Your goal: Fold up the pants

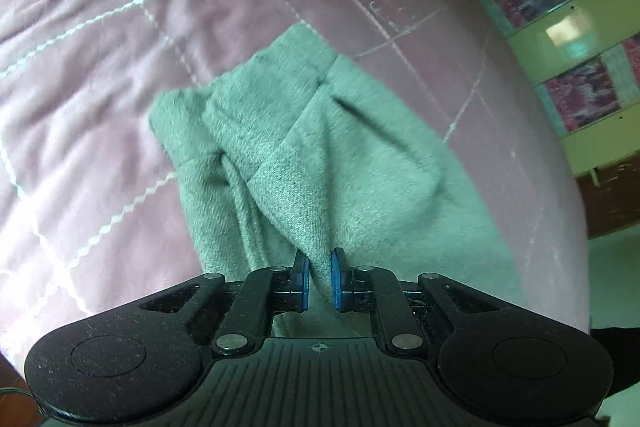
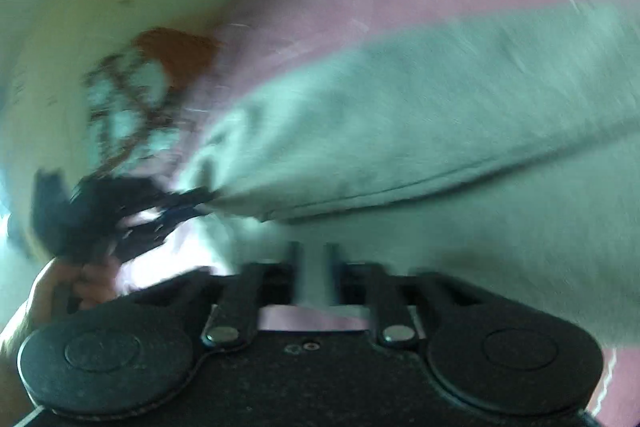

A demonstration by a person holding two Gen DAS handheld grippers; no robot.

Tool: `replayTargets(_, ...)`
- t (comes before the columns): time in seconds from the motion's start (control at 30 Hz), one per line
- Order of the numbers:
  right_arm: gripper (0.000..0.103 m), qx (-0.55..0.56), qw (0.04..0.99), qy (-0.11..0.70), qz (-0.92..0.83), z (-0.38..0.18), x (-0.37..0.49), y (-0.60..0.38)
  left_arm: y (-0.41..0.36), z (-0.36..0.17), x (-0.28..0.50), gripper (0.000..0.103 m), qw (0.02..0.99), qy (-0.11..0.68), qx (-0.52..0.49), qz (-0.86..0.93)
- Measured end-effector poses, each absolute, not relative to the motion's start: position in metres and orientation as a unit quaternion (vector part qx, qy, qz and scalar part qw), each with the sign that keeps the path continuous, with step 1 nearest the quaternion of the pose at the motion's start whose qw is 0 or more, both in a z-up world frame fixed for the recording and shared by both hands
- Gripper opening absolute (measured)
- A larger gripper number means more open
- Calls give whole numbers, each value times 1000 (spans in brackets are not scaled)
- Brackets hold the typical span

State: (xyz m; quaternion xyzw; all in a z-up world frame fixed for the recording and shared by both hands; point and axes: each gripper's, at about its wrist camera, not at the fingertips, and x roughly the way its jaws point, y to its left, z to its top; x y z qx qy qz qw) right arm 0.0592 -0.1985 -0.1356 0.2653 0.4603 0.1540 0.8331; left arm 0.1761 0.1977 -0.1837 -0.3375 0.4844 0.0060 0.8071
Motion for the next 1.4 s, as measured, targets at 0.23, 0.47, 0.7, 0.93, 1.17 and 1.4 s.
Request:
replayTargets(0.23, 31, 354, 819, 450, 45, -168, 83, -251, 195, -183, 186, 11, 810, 480, -336, 7)
replayTargets(0.47, 6, 377, 827, 417, -3, -172, 98, -260, 191, -192, 186, 11, 814, 472, -336, 24)
replayTargets(0.7, 5, 283, 874, 379, 115, -89, 37, -227, 216, -150, 160, 11, 842, 446, -304, 4)
replayTargets(0.93, 6, 207, 848, 478, 102, -149, 27, -196, 225, -195, 142, 11, 817, 479, -319, 39)
replayTargets(1.17, 12, 182, 869, 448, 107, -128, 22, -192, 219, -177, 142, 12, 832, 478, -278, 45)
replayTargets(1.4, 27, 190, 855, 473, 97, -135, 24, -203, 209, -144, 111, 12, 852, 443, -273, 54)
